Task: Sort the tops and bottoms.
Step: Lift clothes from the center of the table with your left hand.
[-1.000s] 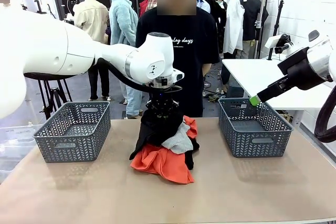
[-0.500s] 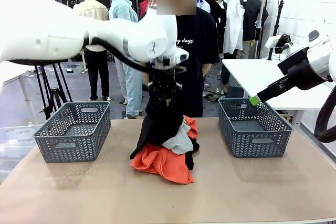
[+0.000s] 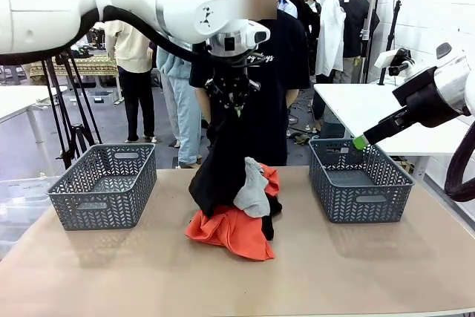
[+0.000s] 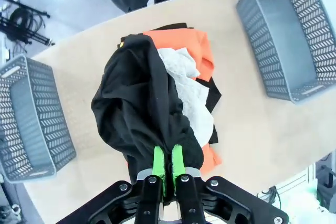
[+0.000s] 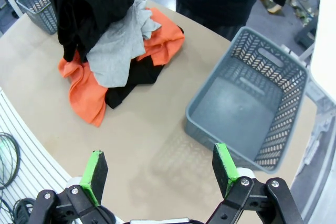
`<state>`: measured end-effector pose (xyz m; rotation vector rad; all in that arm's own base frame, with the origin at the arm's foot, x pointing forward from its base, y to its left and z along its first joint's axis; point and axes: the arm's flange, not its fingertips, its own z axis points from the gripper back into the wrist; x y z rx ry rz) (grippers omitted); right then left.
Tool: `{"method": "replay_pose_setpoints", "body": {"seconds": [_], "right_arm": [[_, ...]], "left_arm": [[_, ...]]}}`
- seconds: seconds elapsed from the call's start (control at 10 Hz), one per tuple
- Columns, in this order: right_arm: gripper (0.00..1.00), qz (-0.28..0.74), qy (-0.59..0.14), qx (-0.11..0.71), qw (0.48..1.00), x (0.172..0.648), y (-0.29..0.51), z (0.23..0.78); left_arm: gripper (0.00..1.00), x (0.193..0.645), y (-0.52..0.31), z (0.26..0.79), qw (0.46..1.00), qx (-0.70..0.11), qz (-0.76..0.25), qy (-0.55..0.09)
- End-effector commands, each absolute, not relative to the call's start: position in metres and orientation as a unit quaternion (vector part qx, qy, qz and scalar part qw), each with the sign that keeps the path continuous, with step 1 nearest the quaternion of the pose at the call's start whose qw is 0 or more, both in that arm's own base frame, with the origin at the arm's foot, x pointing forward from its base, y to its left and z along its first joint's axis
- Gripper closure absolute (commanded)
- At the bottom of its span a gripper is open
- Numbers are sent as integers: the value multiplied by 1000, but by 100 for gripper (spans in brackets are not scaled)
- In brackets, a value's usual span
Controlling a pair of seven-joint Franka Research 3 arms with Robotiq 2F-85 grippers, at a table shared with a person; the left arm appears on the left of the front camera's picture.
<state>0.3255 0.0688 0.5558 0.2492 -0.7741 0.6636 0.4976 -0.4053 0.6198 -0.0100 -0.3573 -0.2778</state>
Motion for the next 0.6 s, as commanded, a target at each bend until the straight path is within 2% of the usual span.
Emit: {"method": "replay_pose_setpoints", "body": {"seconds": [0.0,0.2,0.5], "right_arm": [[0,319,-366,128,865,326,69,554],[0,319,-366,128,865,326,69,554],[0,319,-366,128,865,326,69,554]], "left_arm": [[100,486,-406,637,964,7,-172,-202],[100,473,-403,658,956,1,-197,-216],[100,471,-398,660,956,-8,-192,-220]]}}
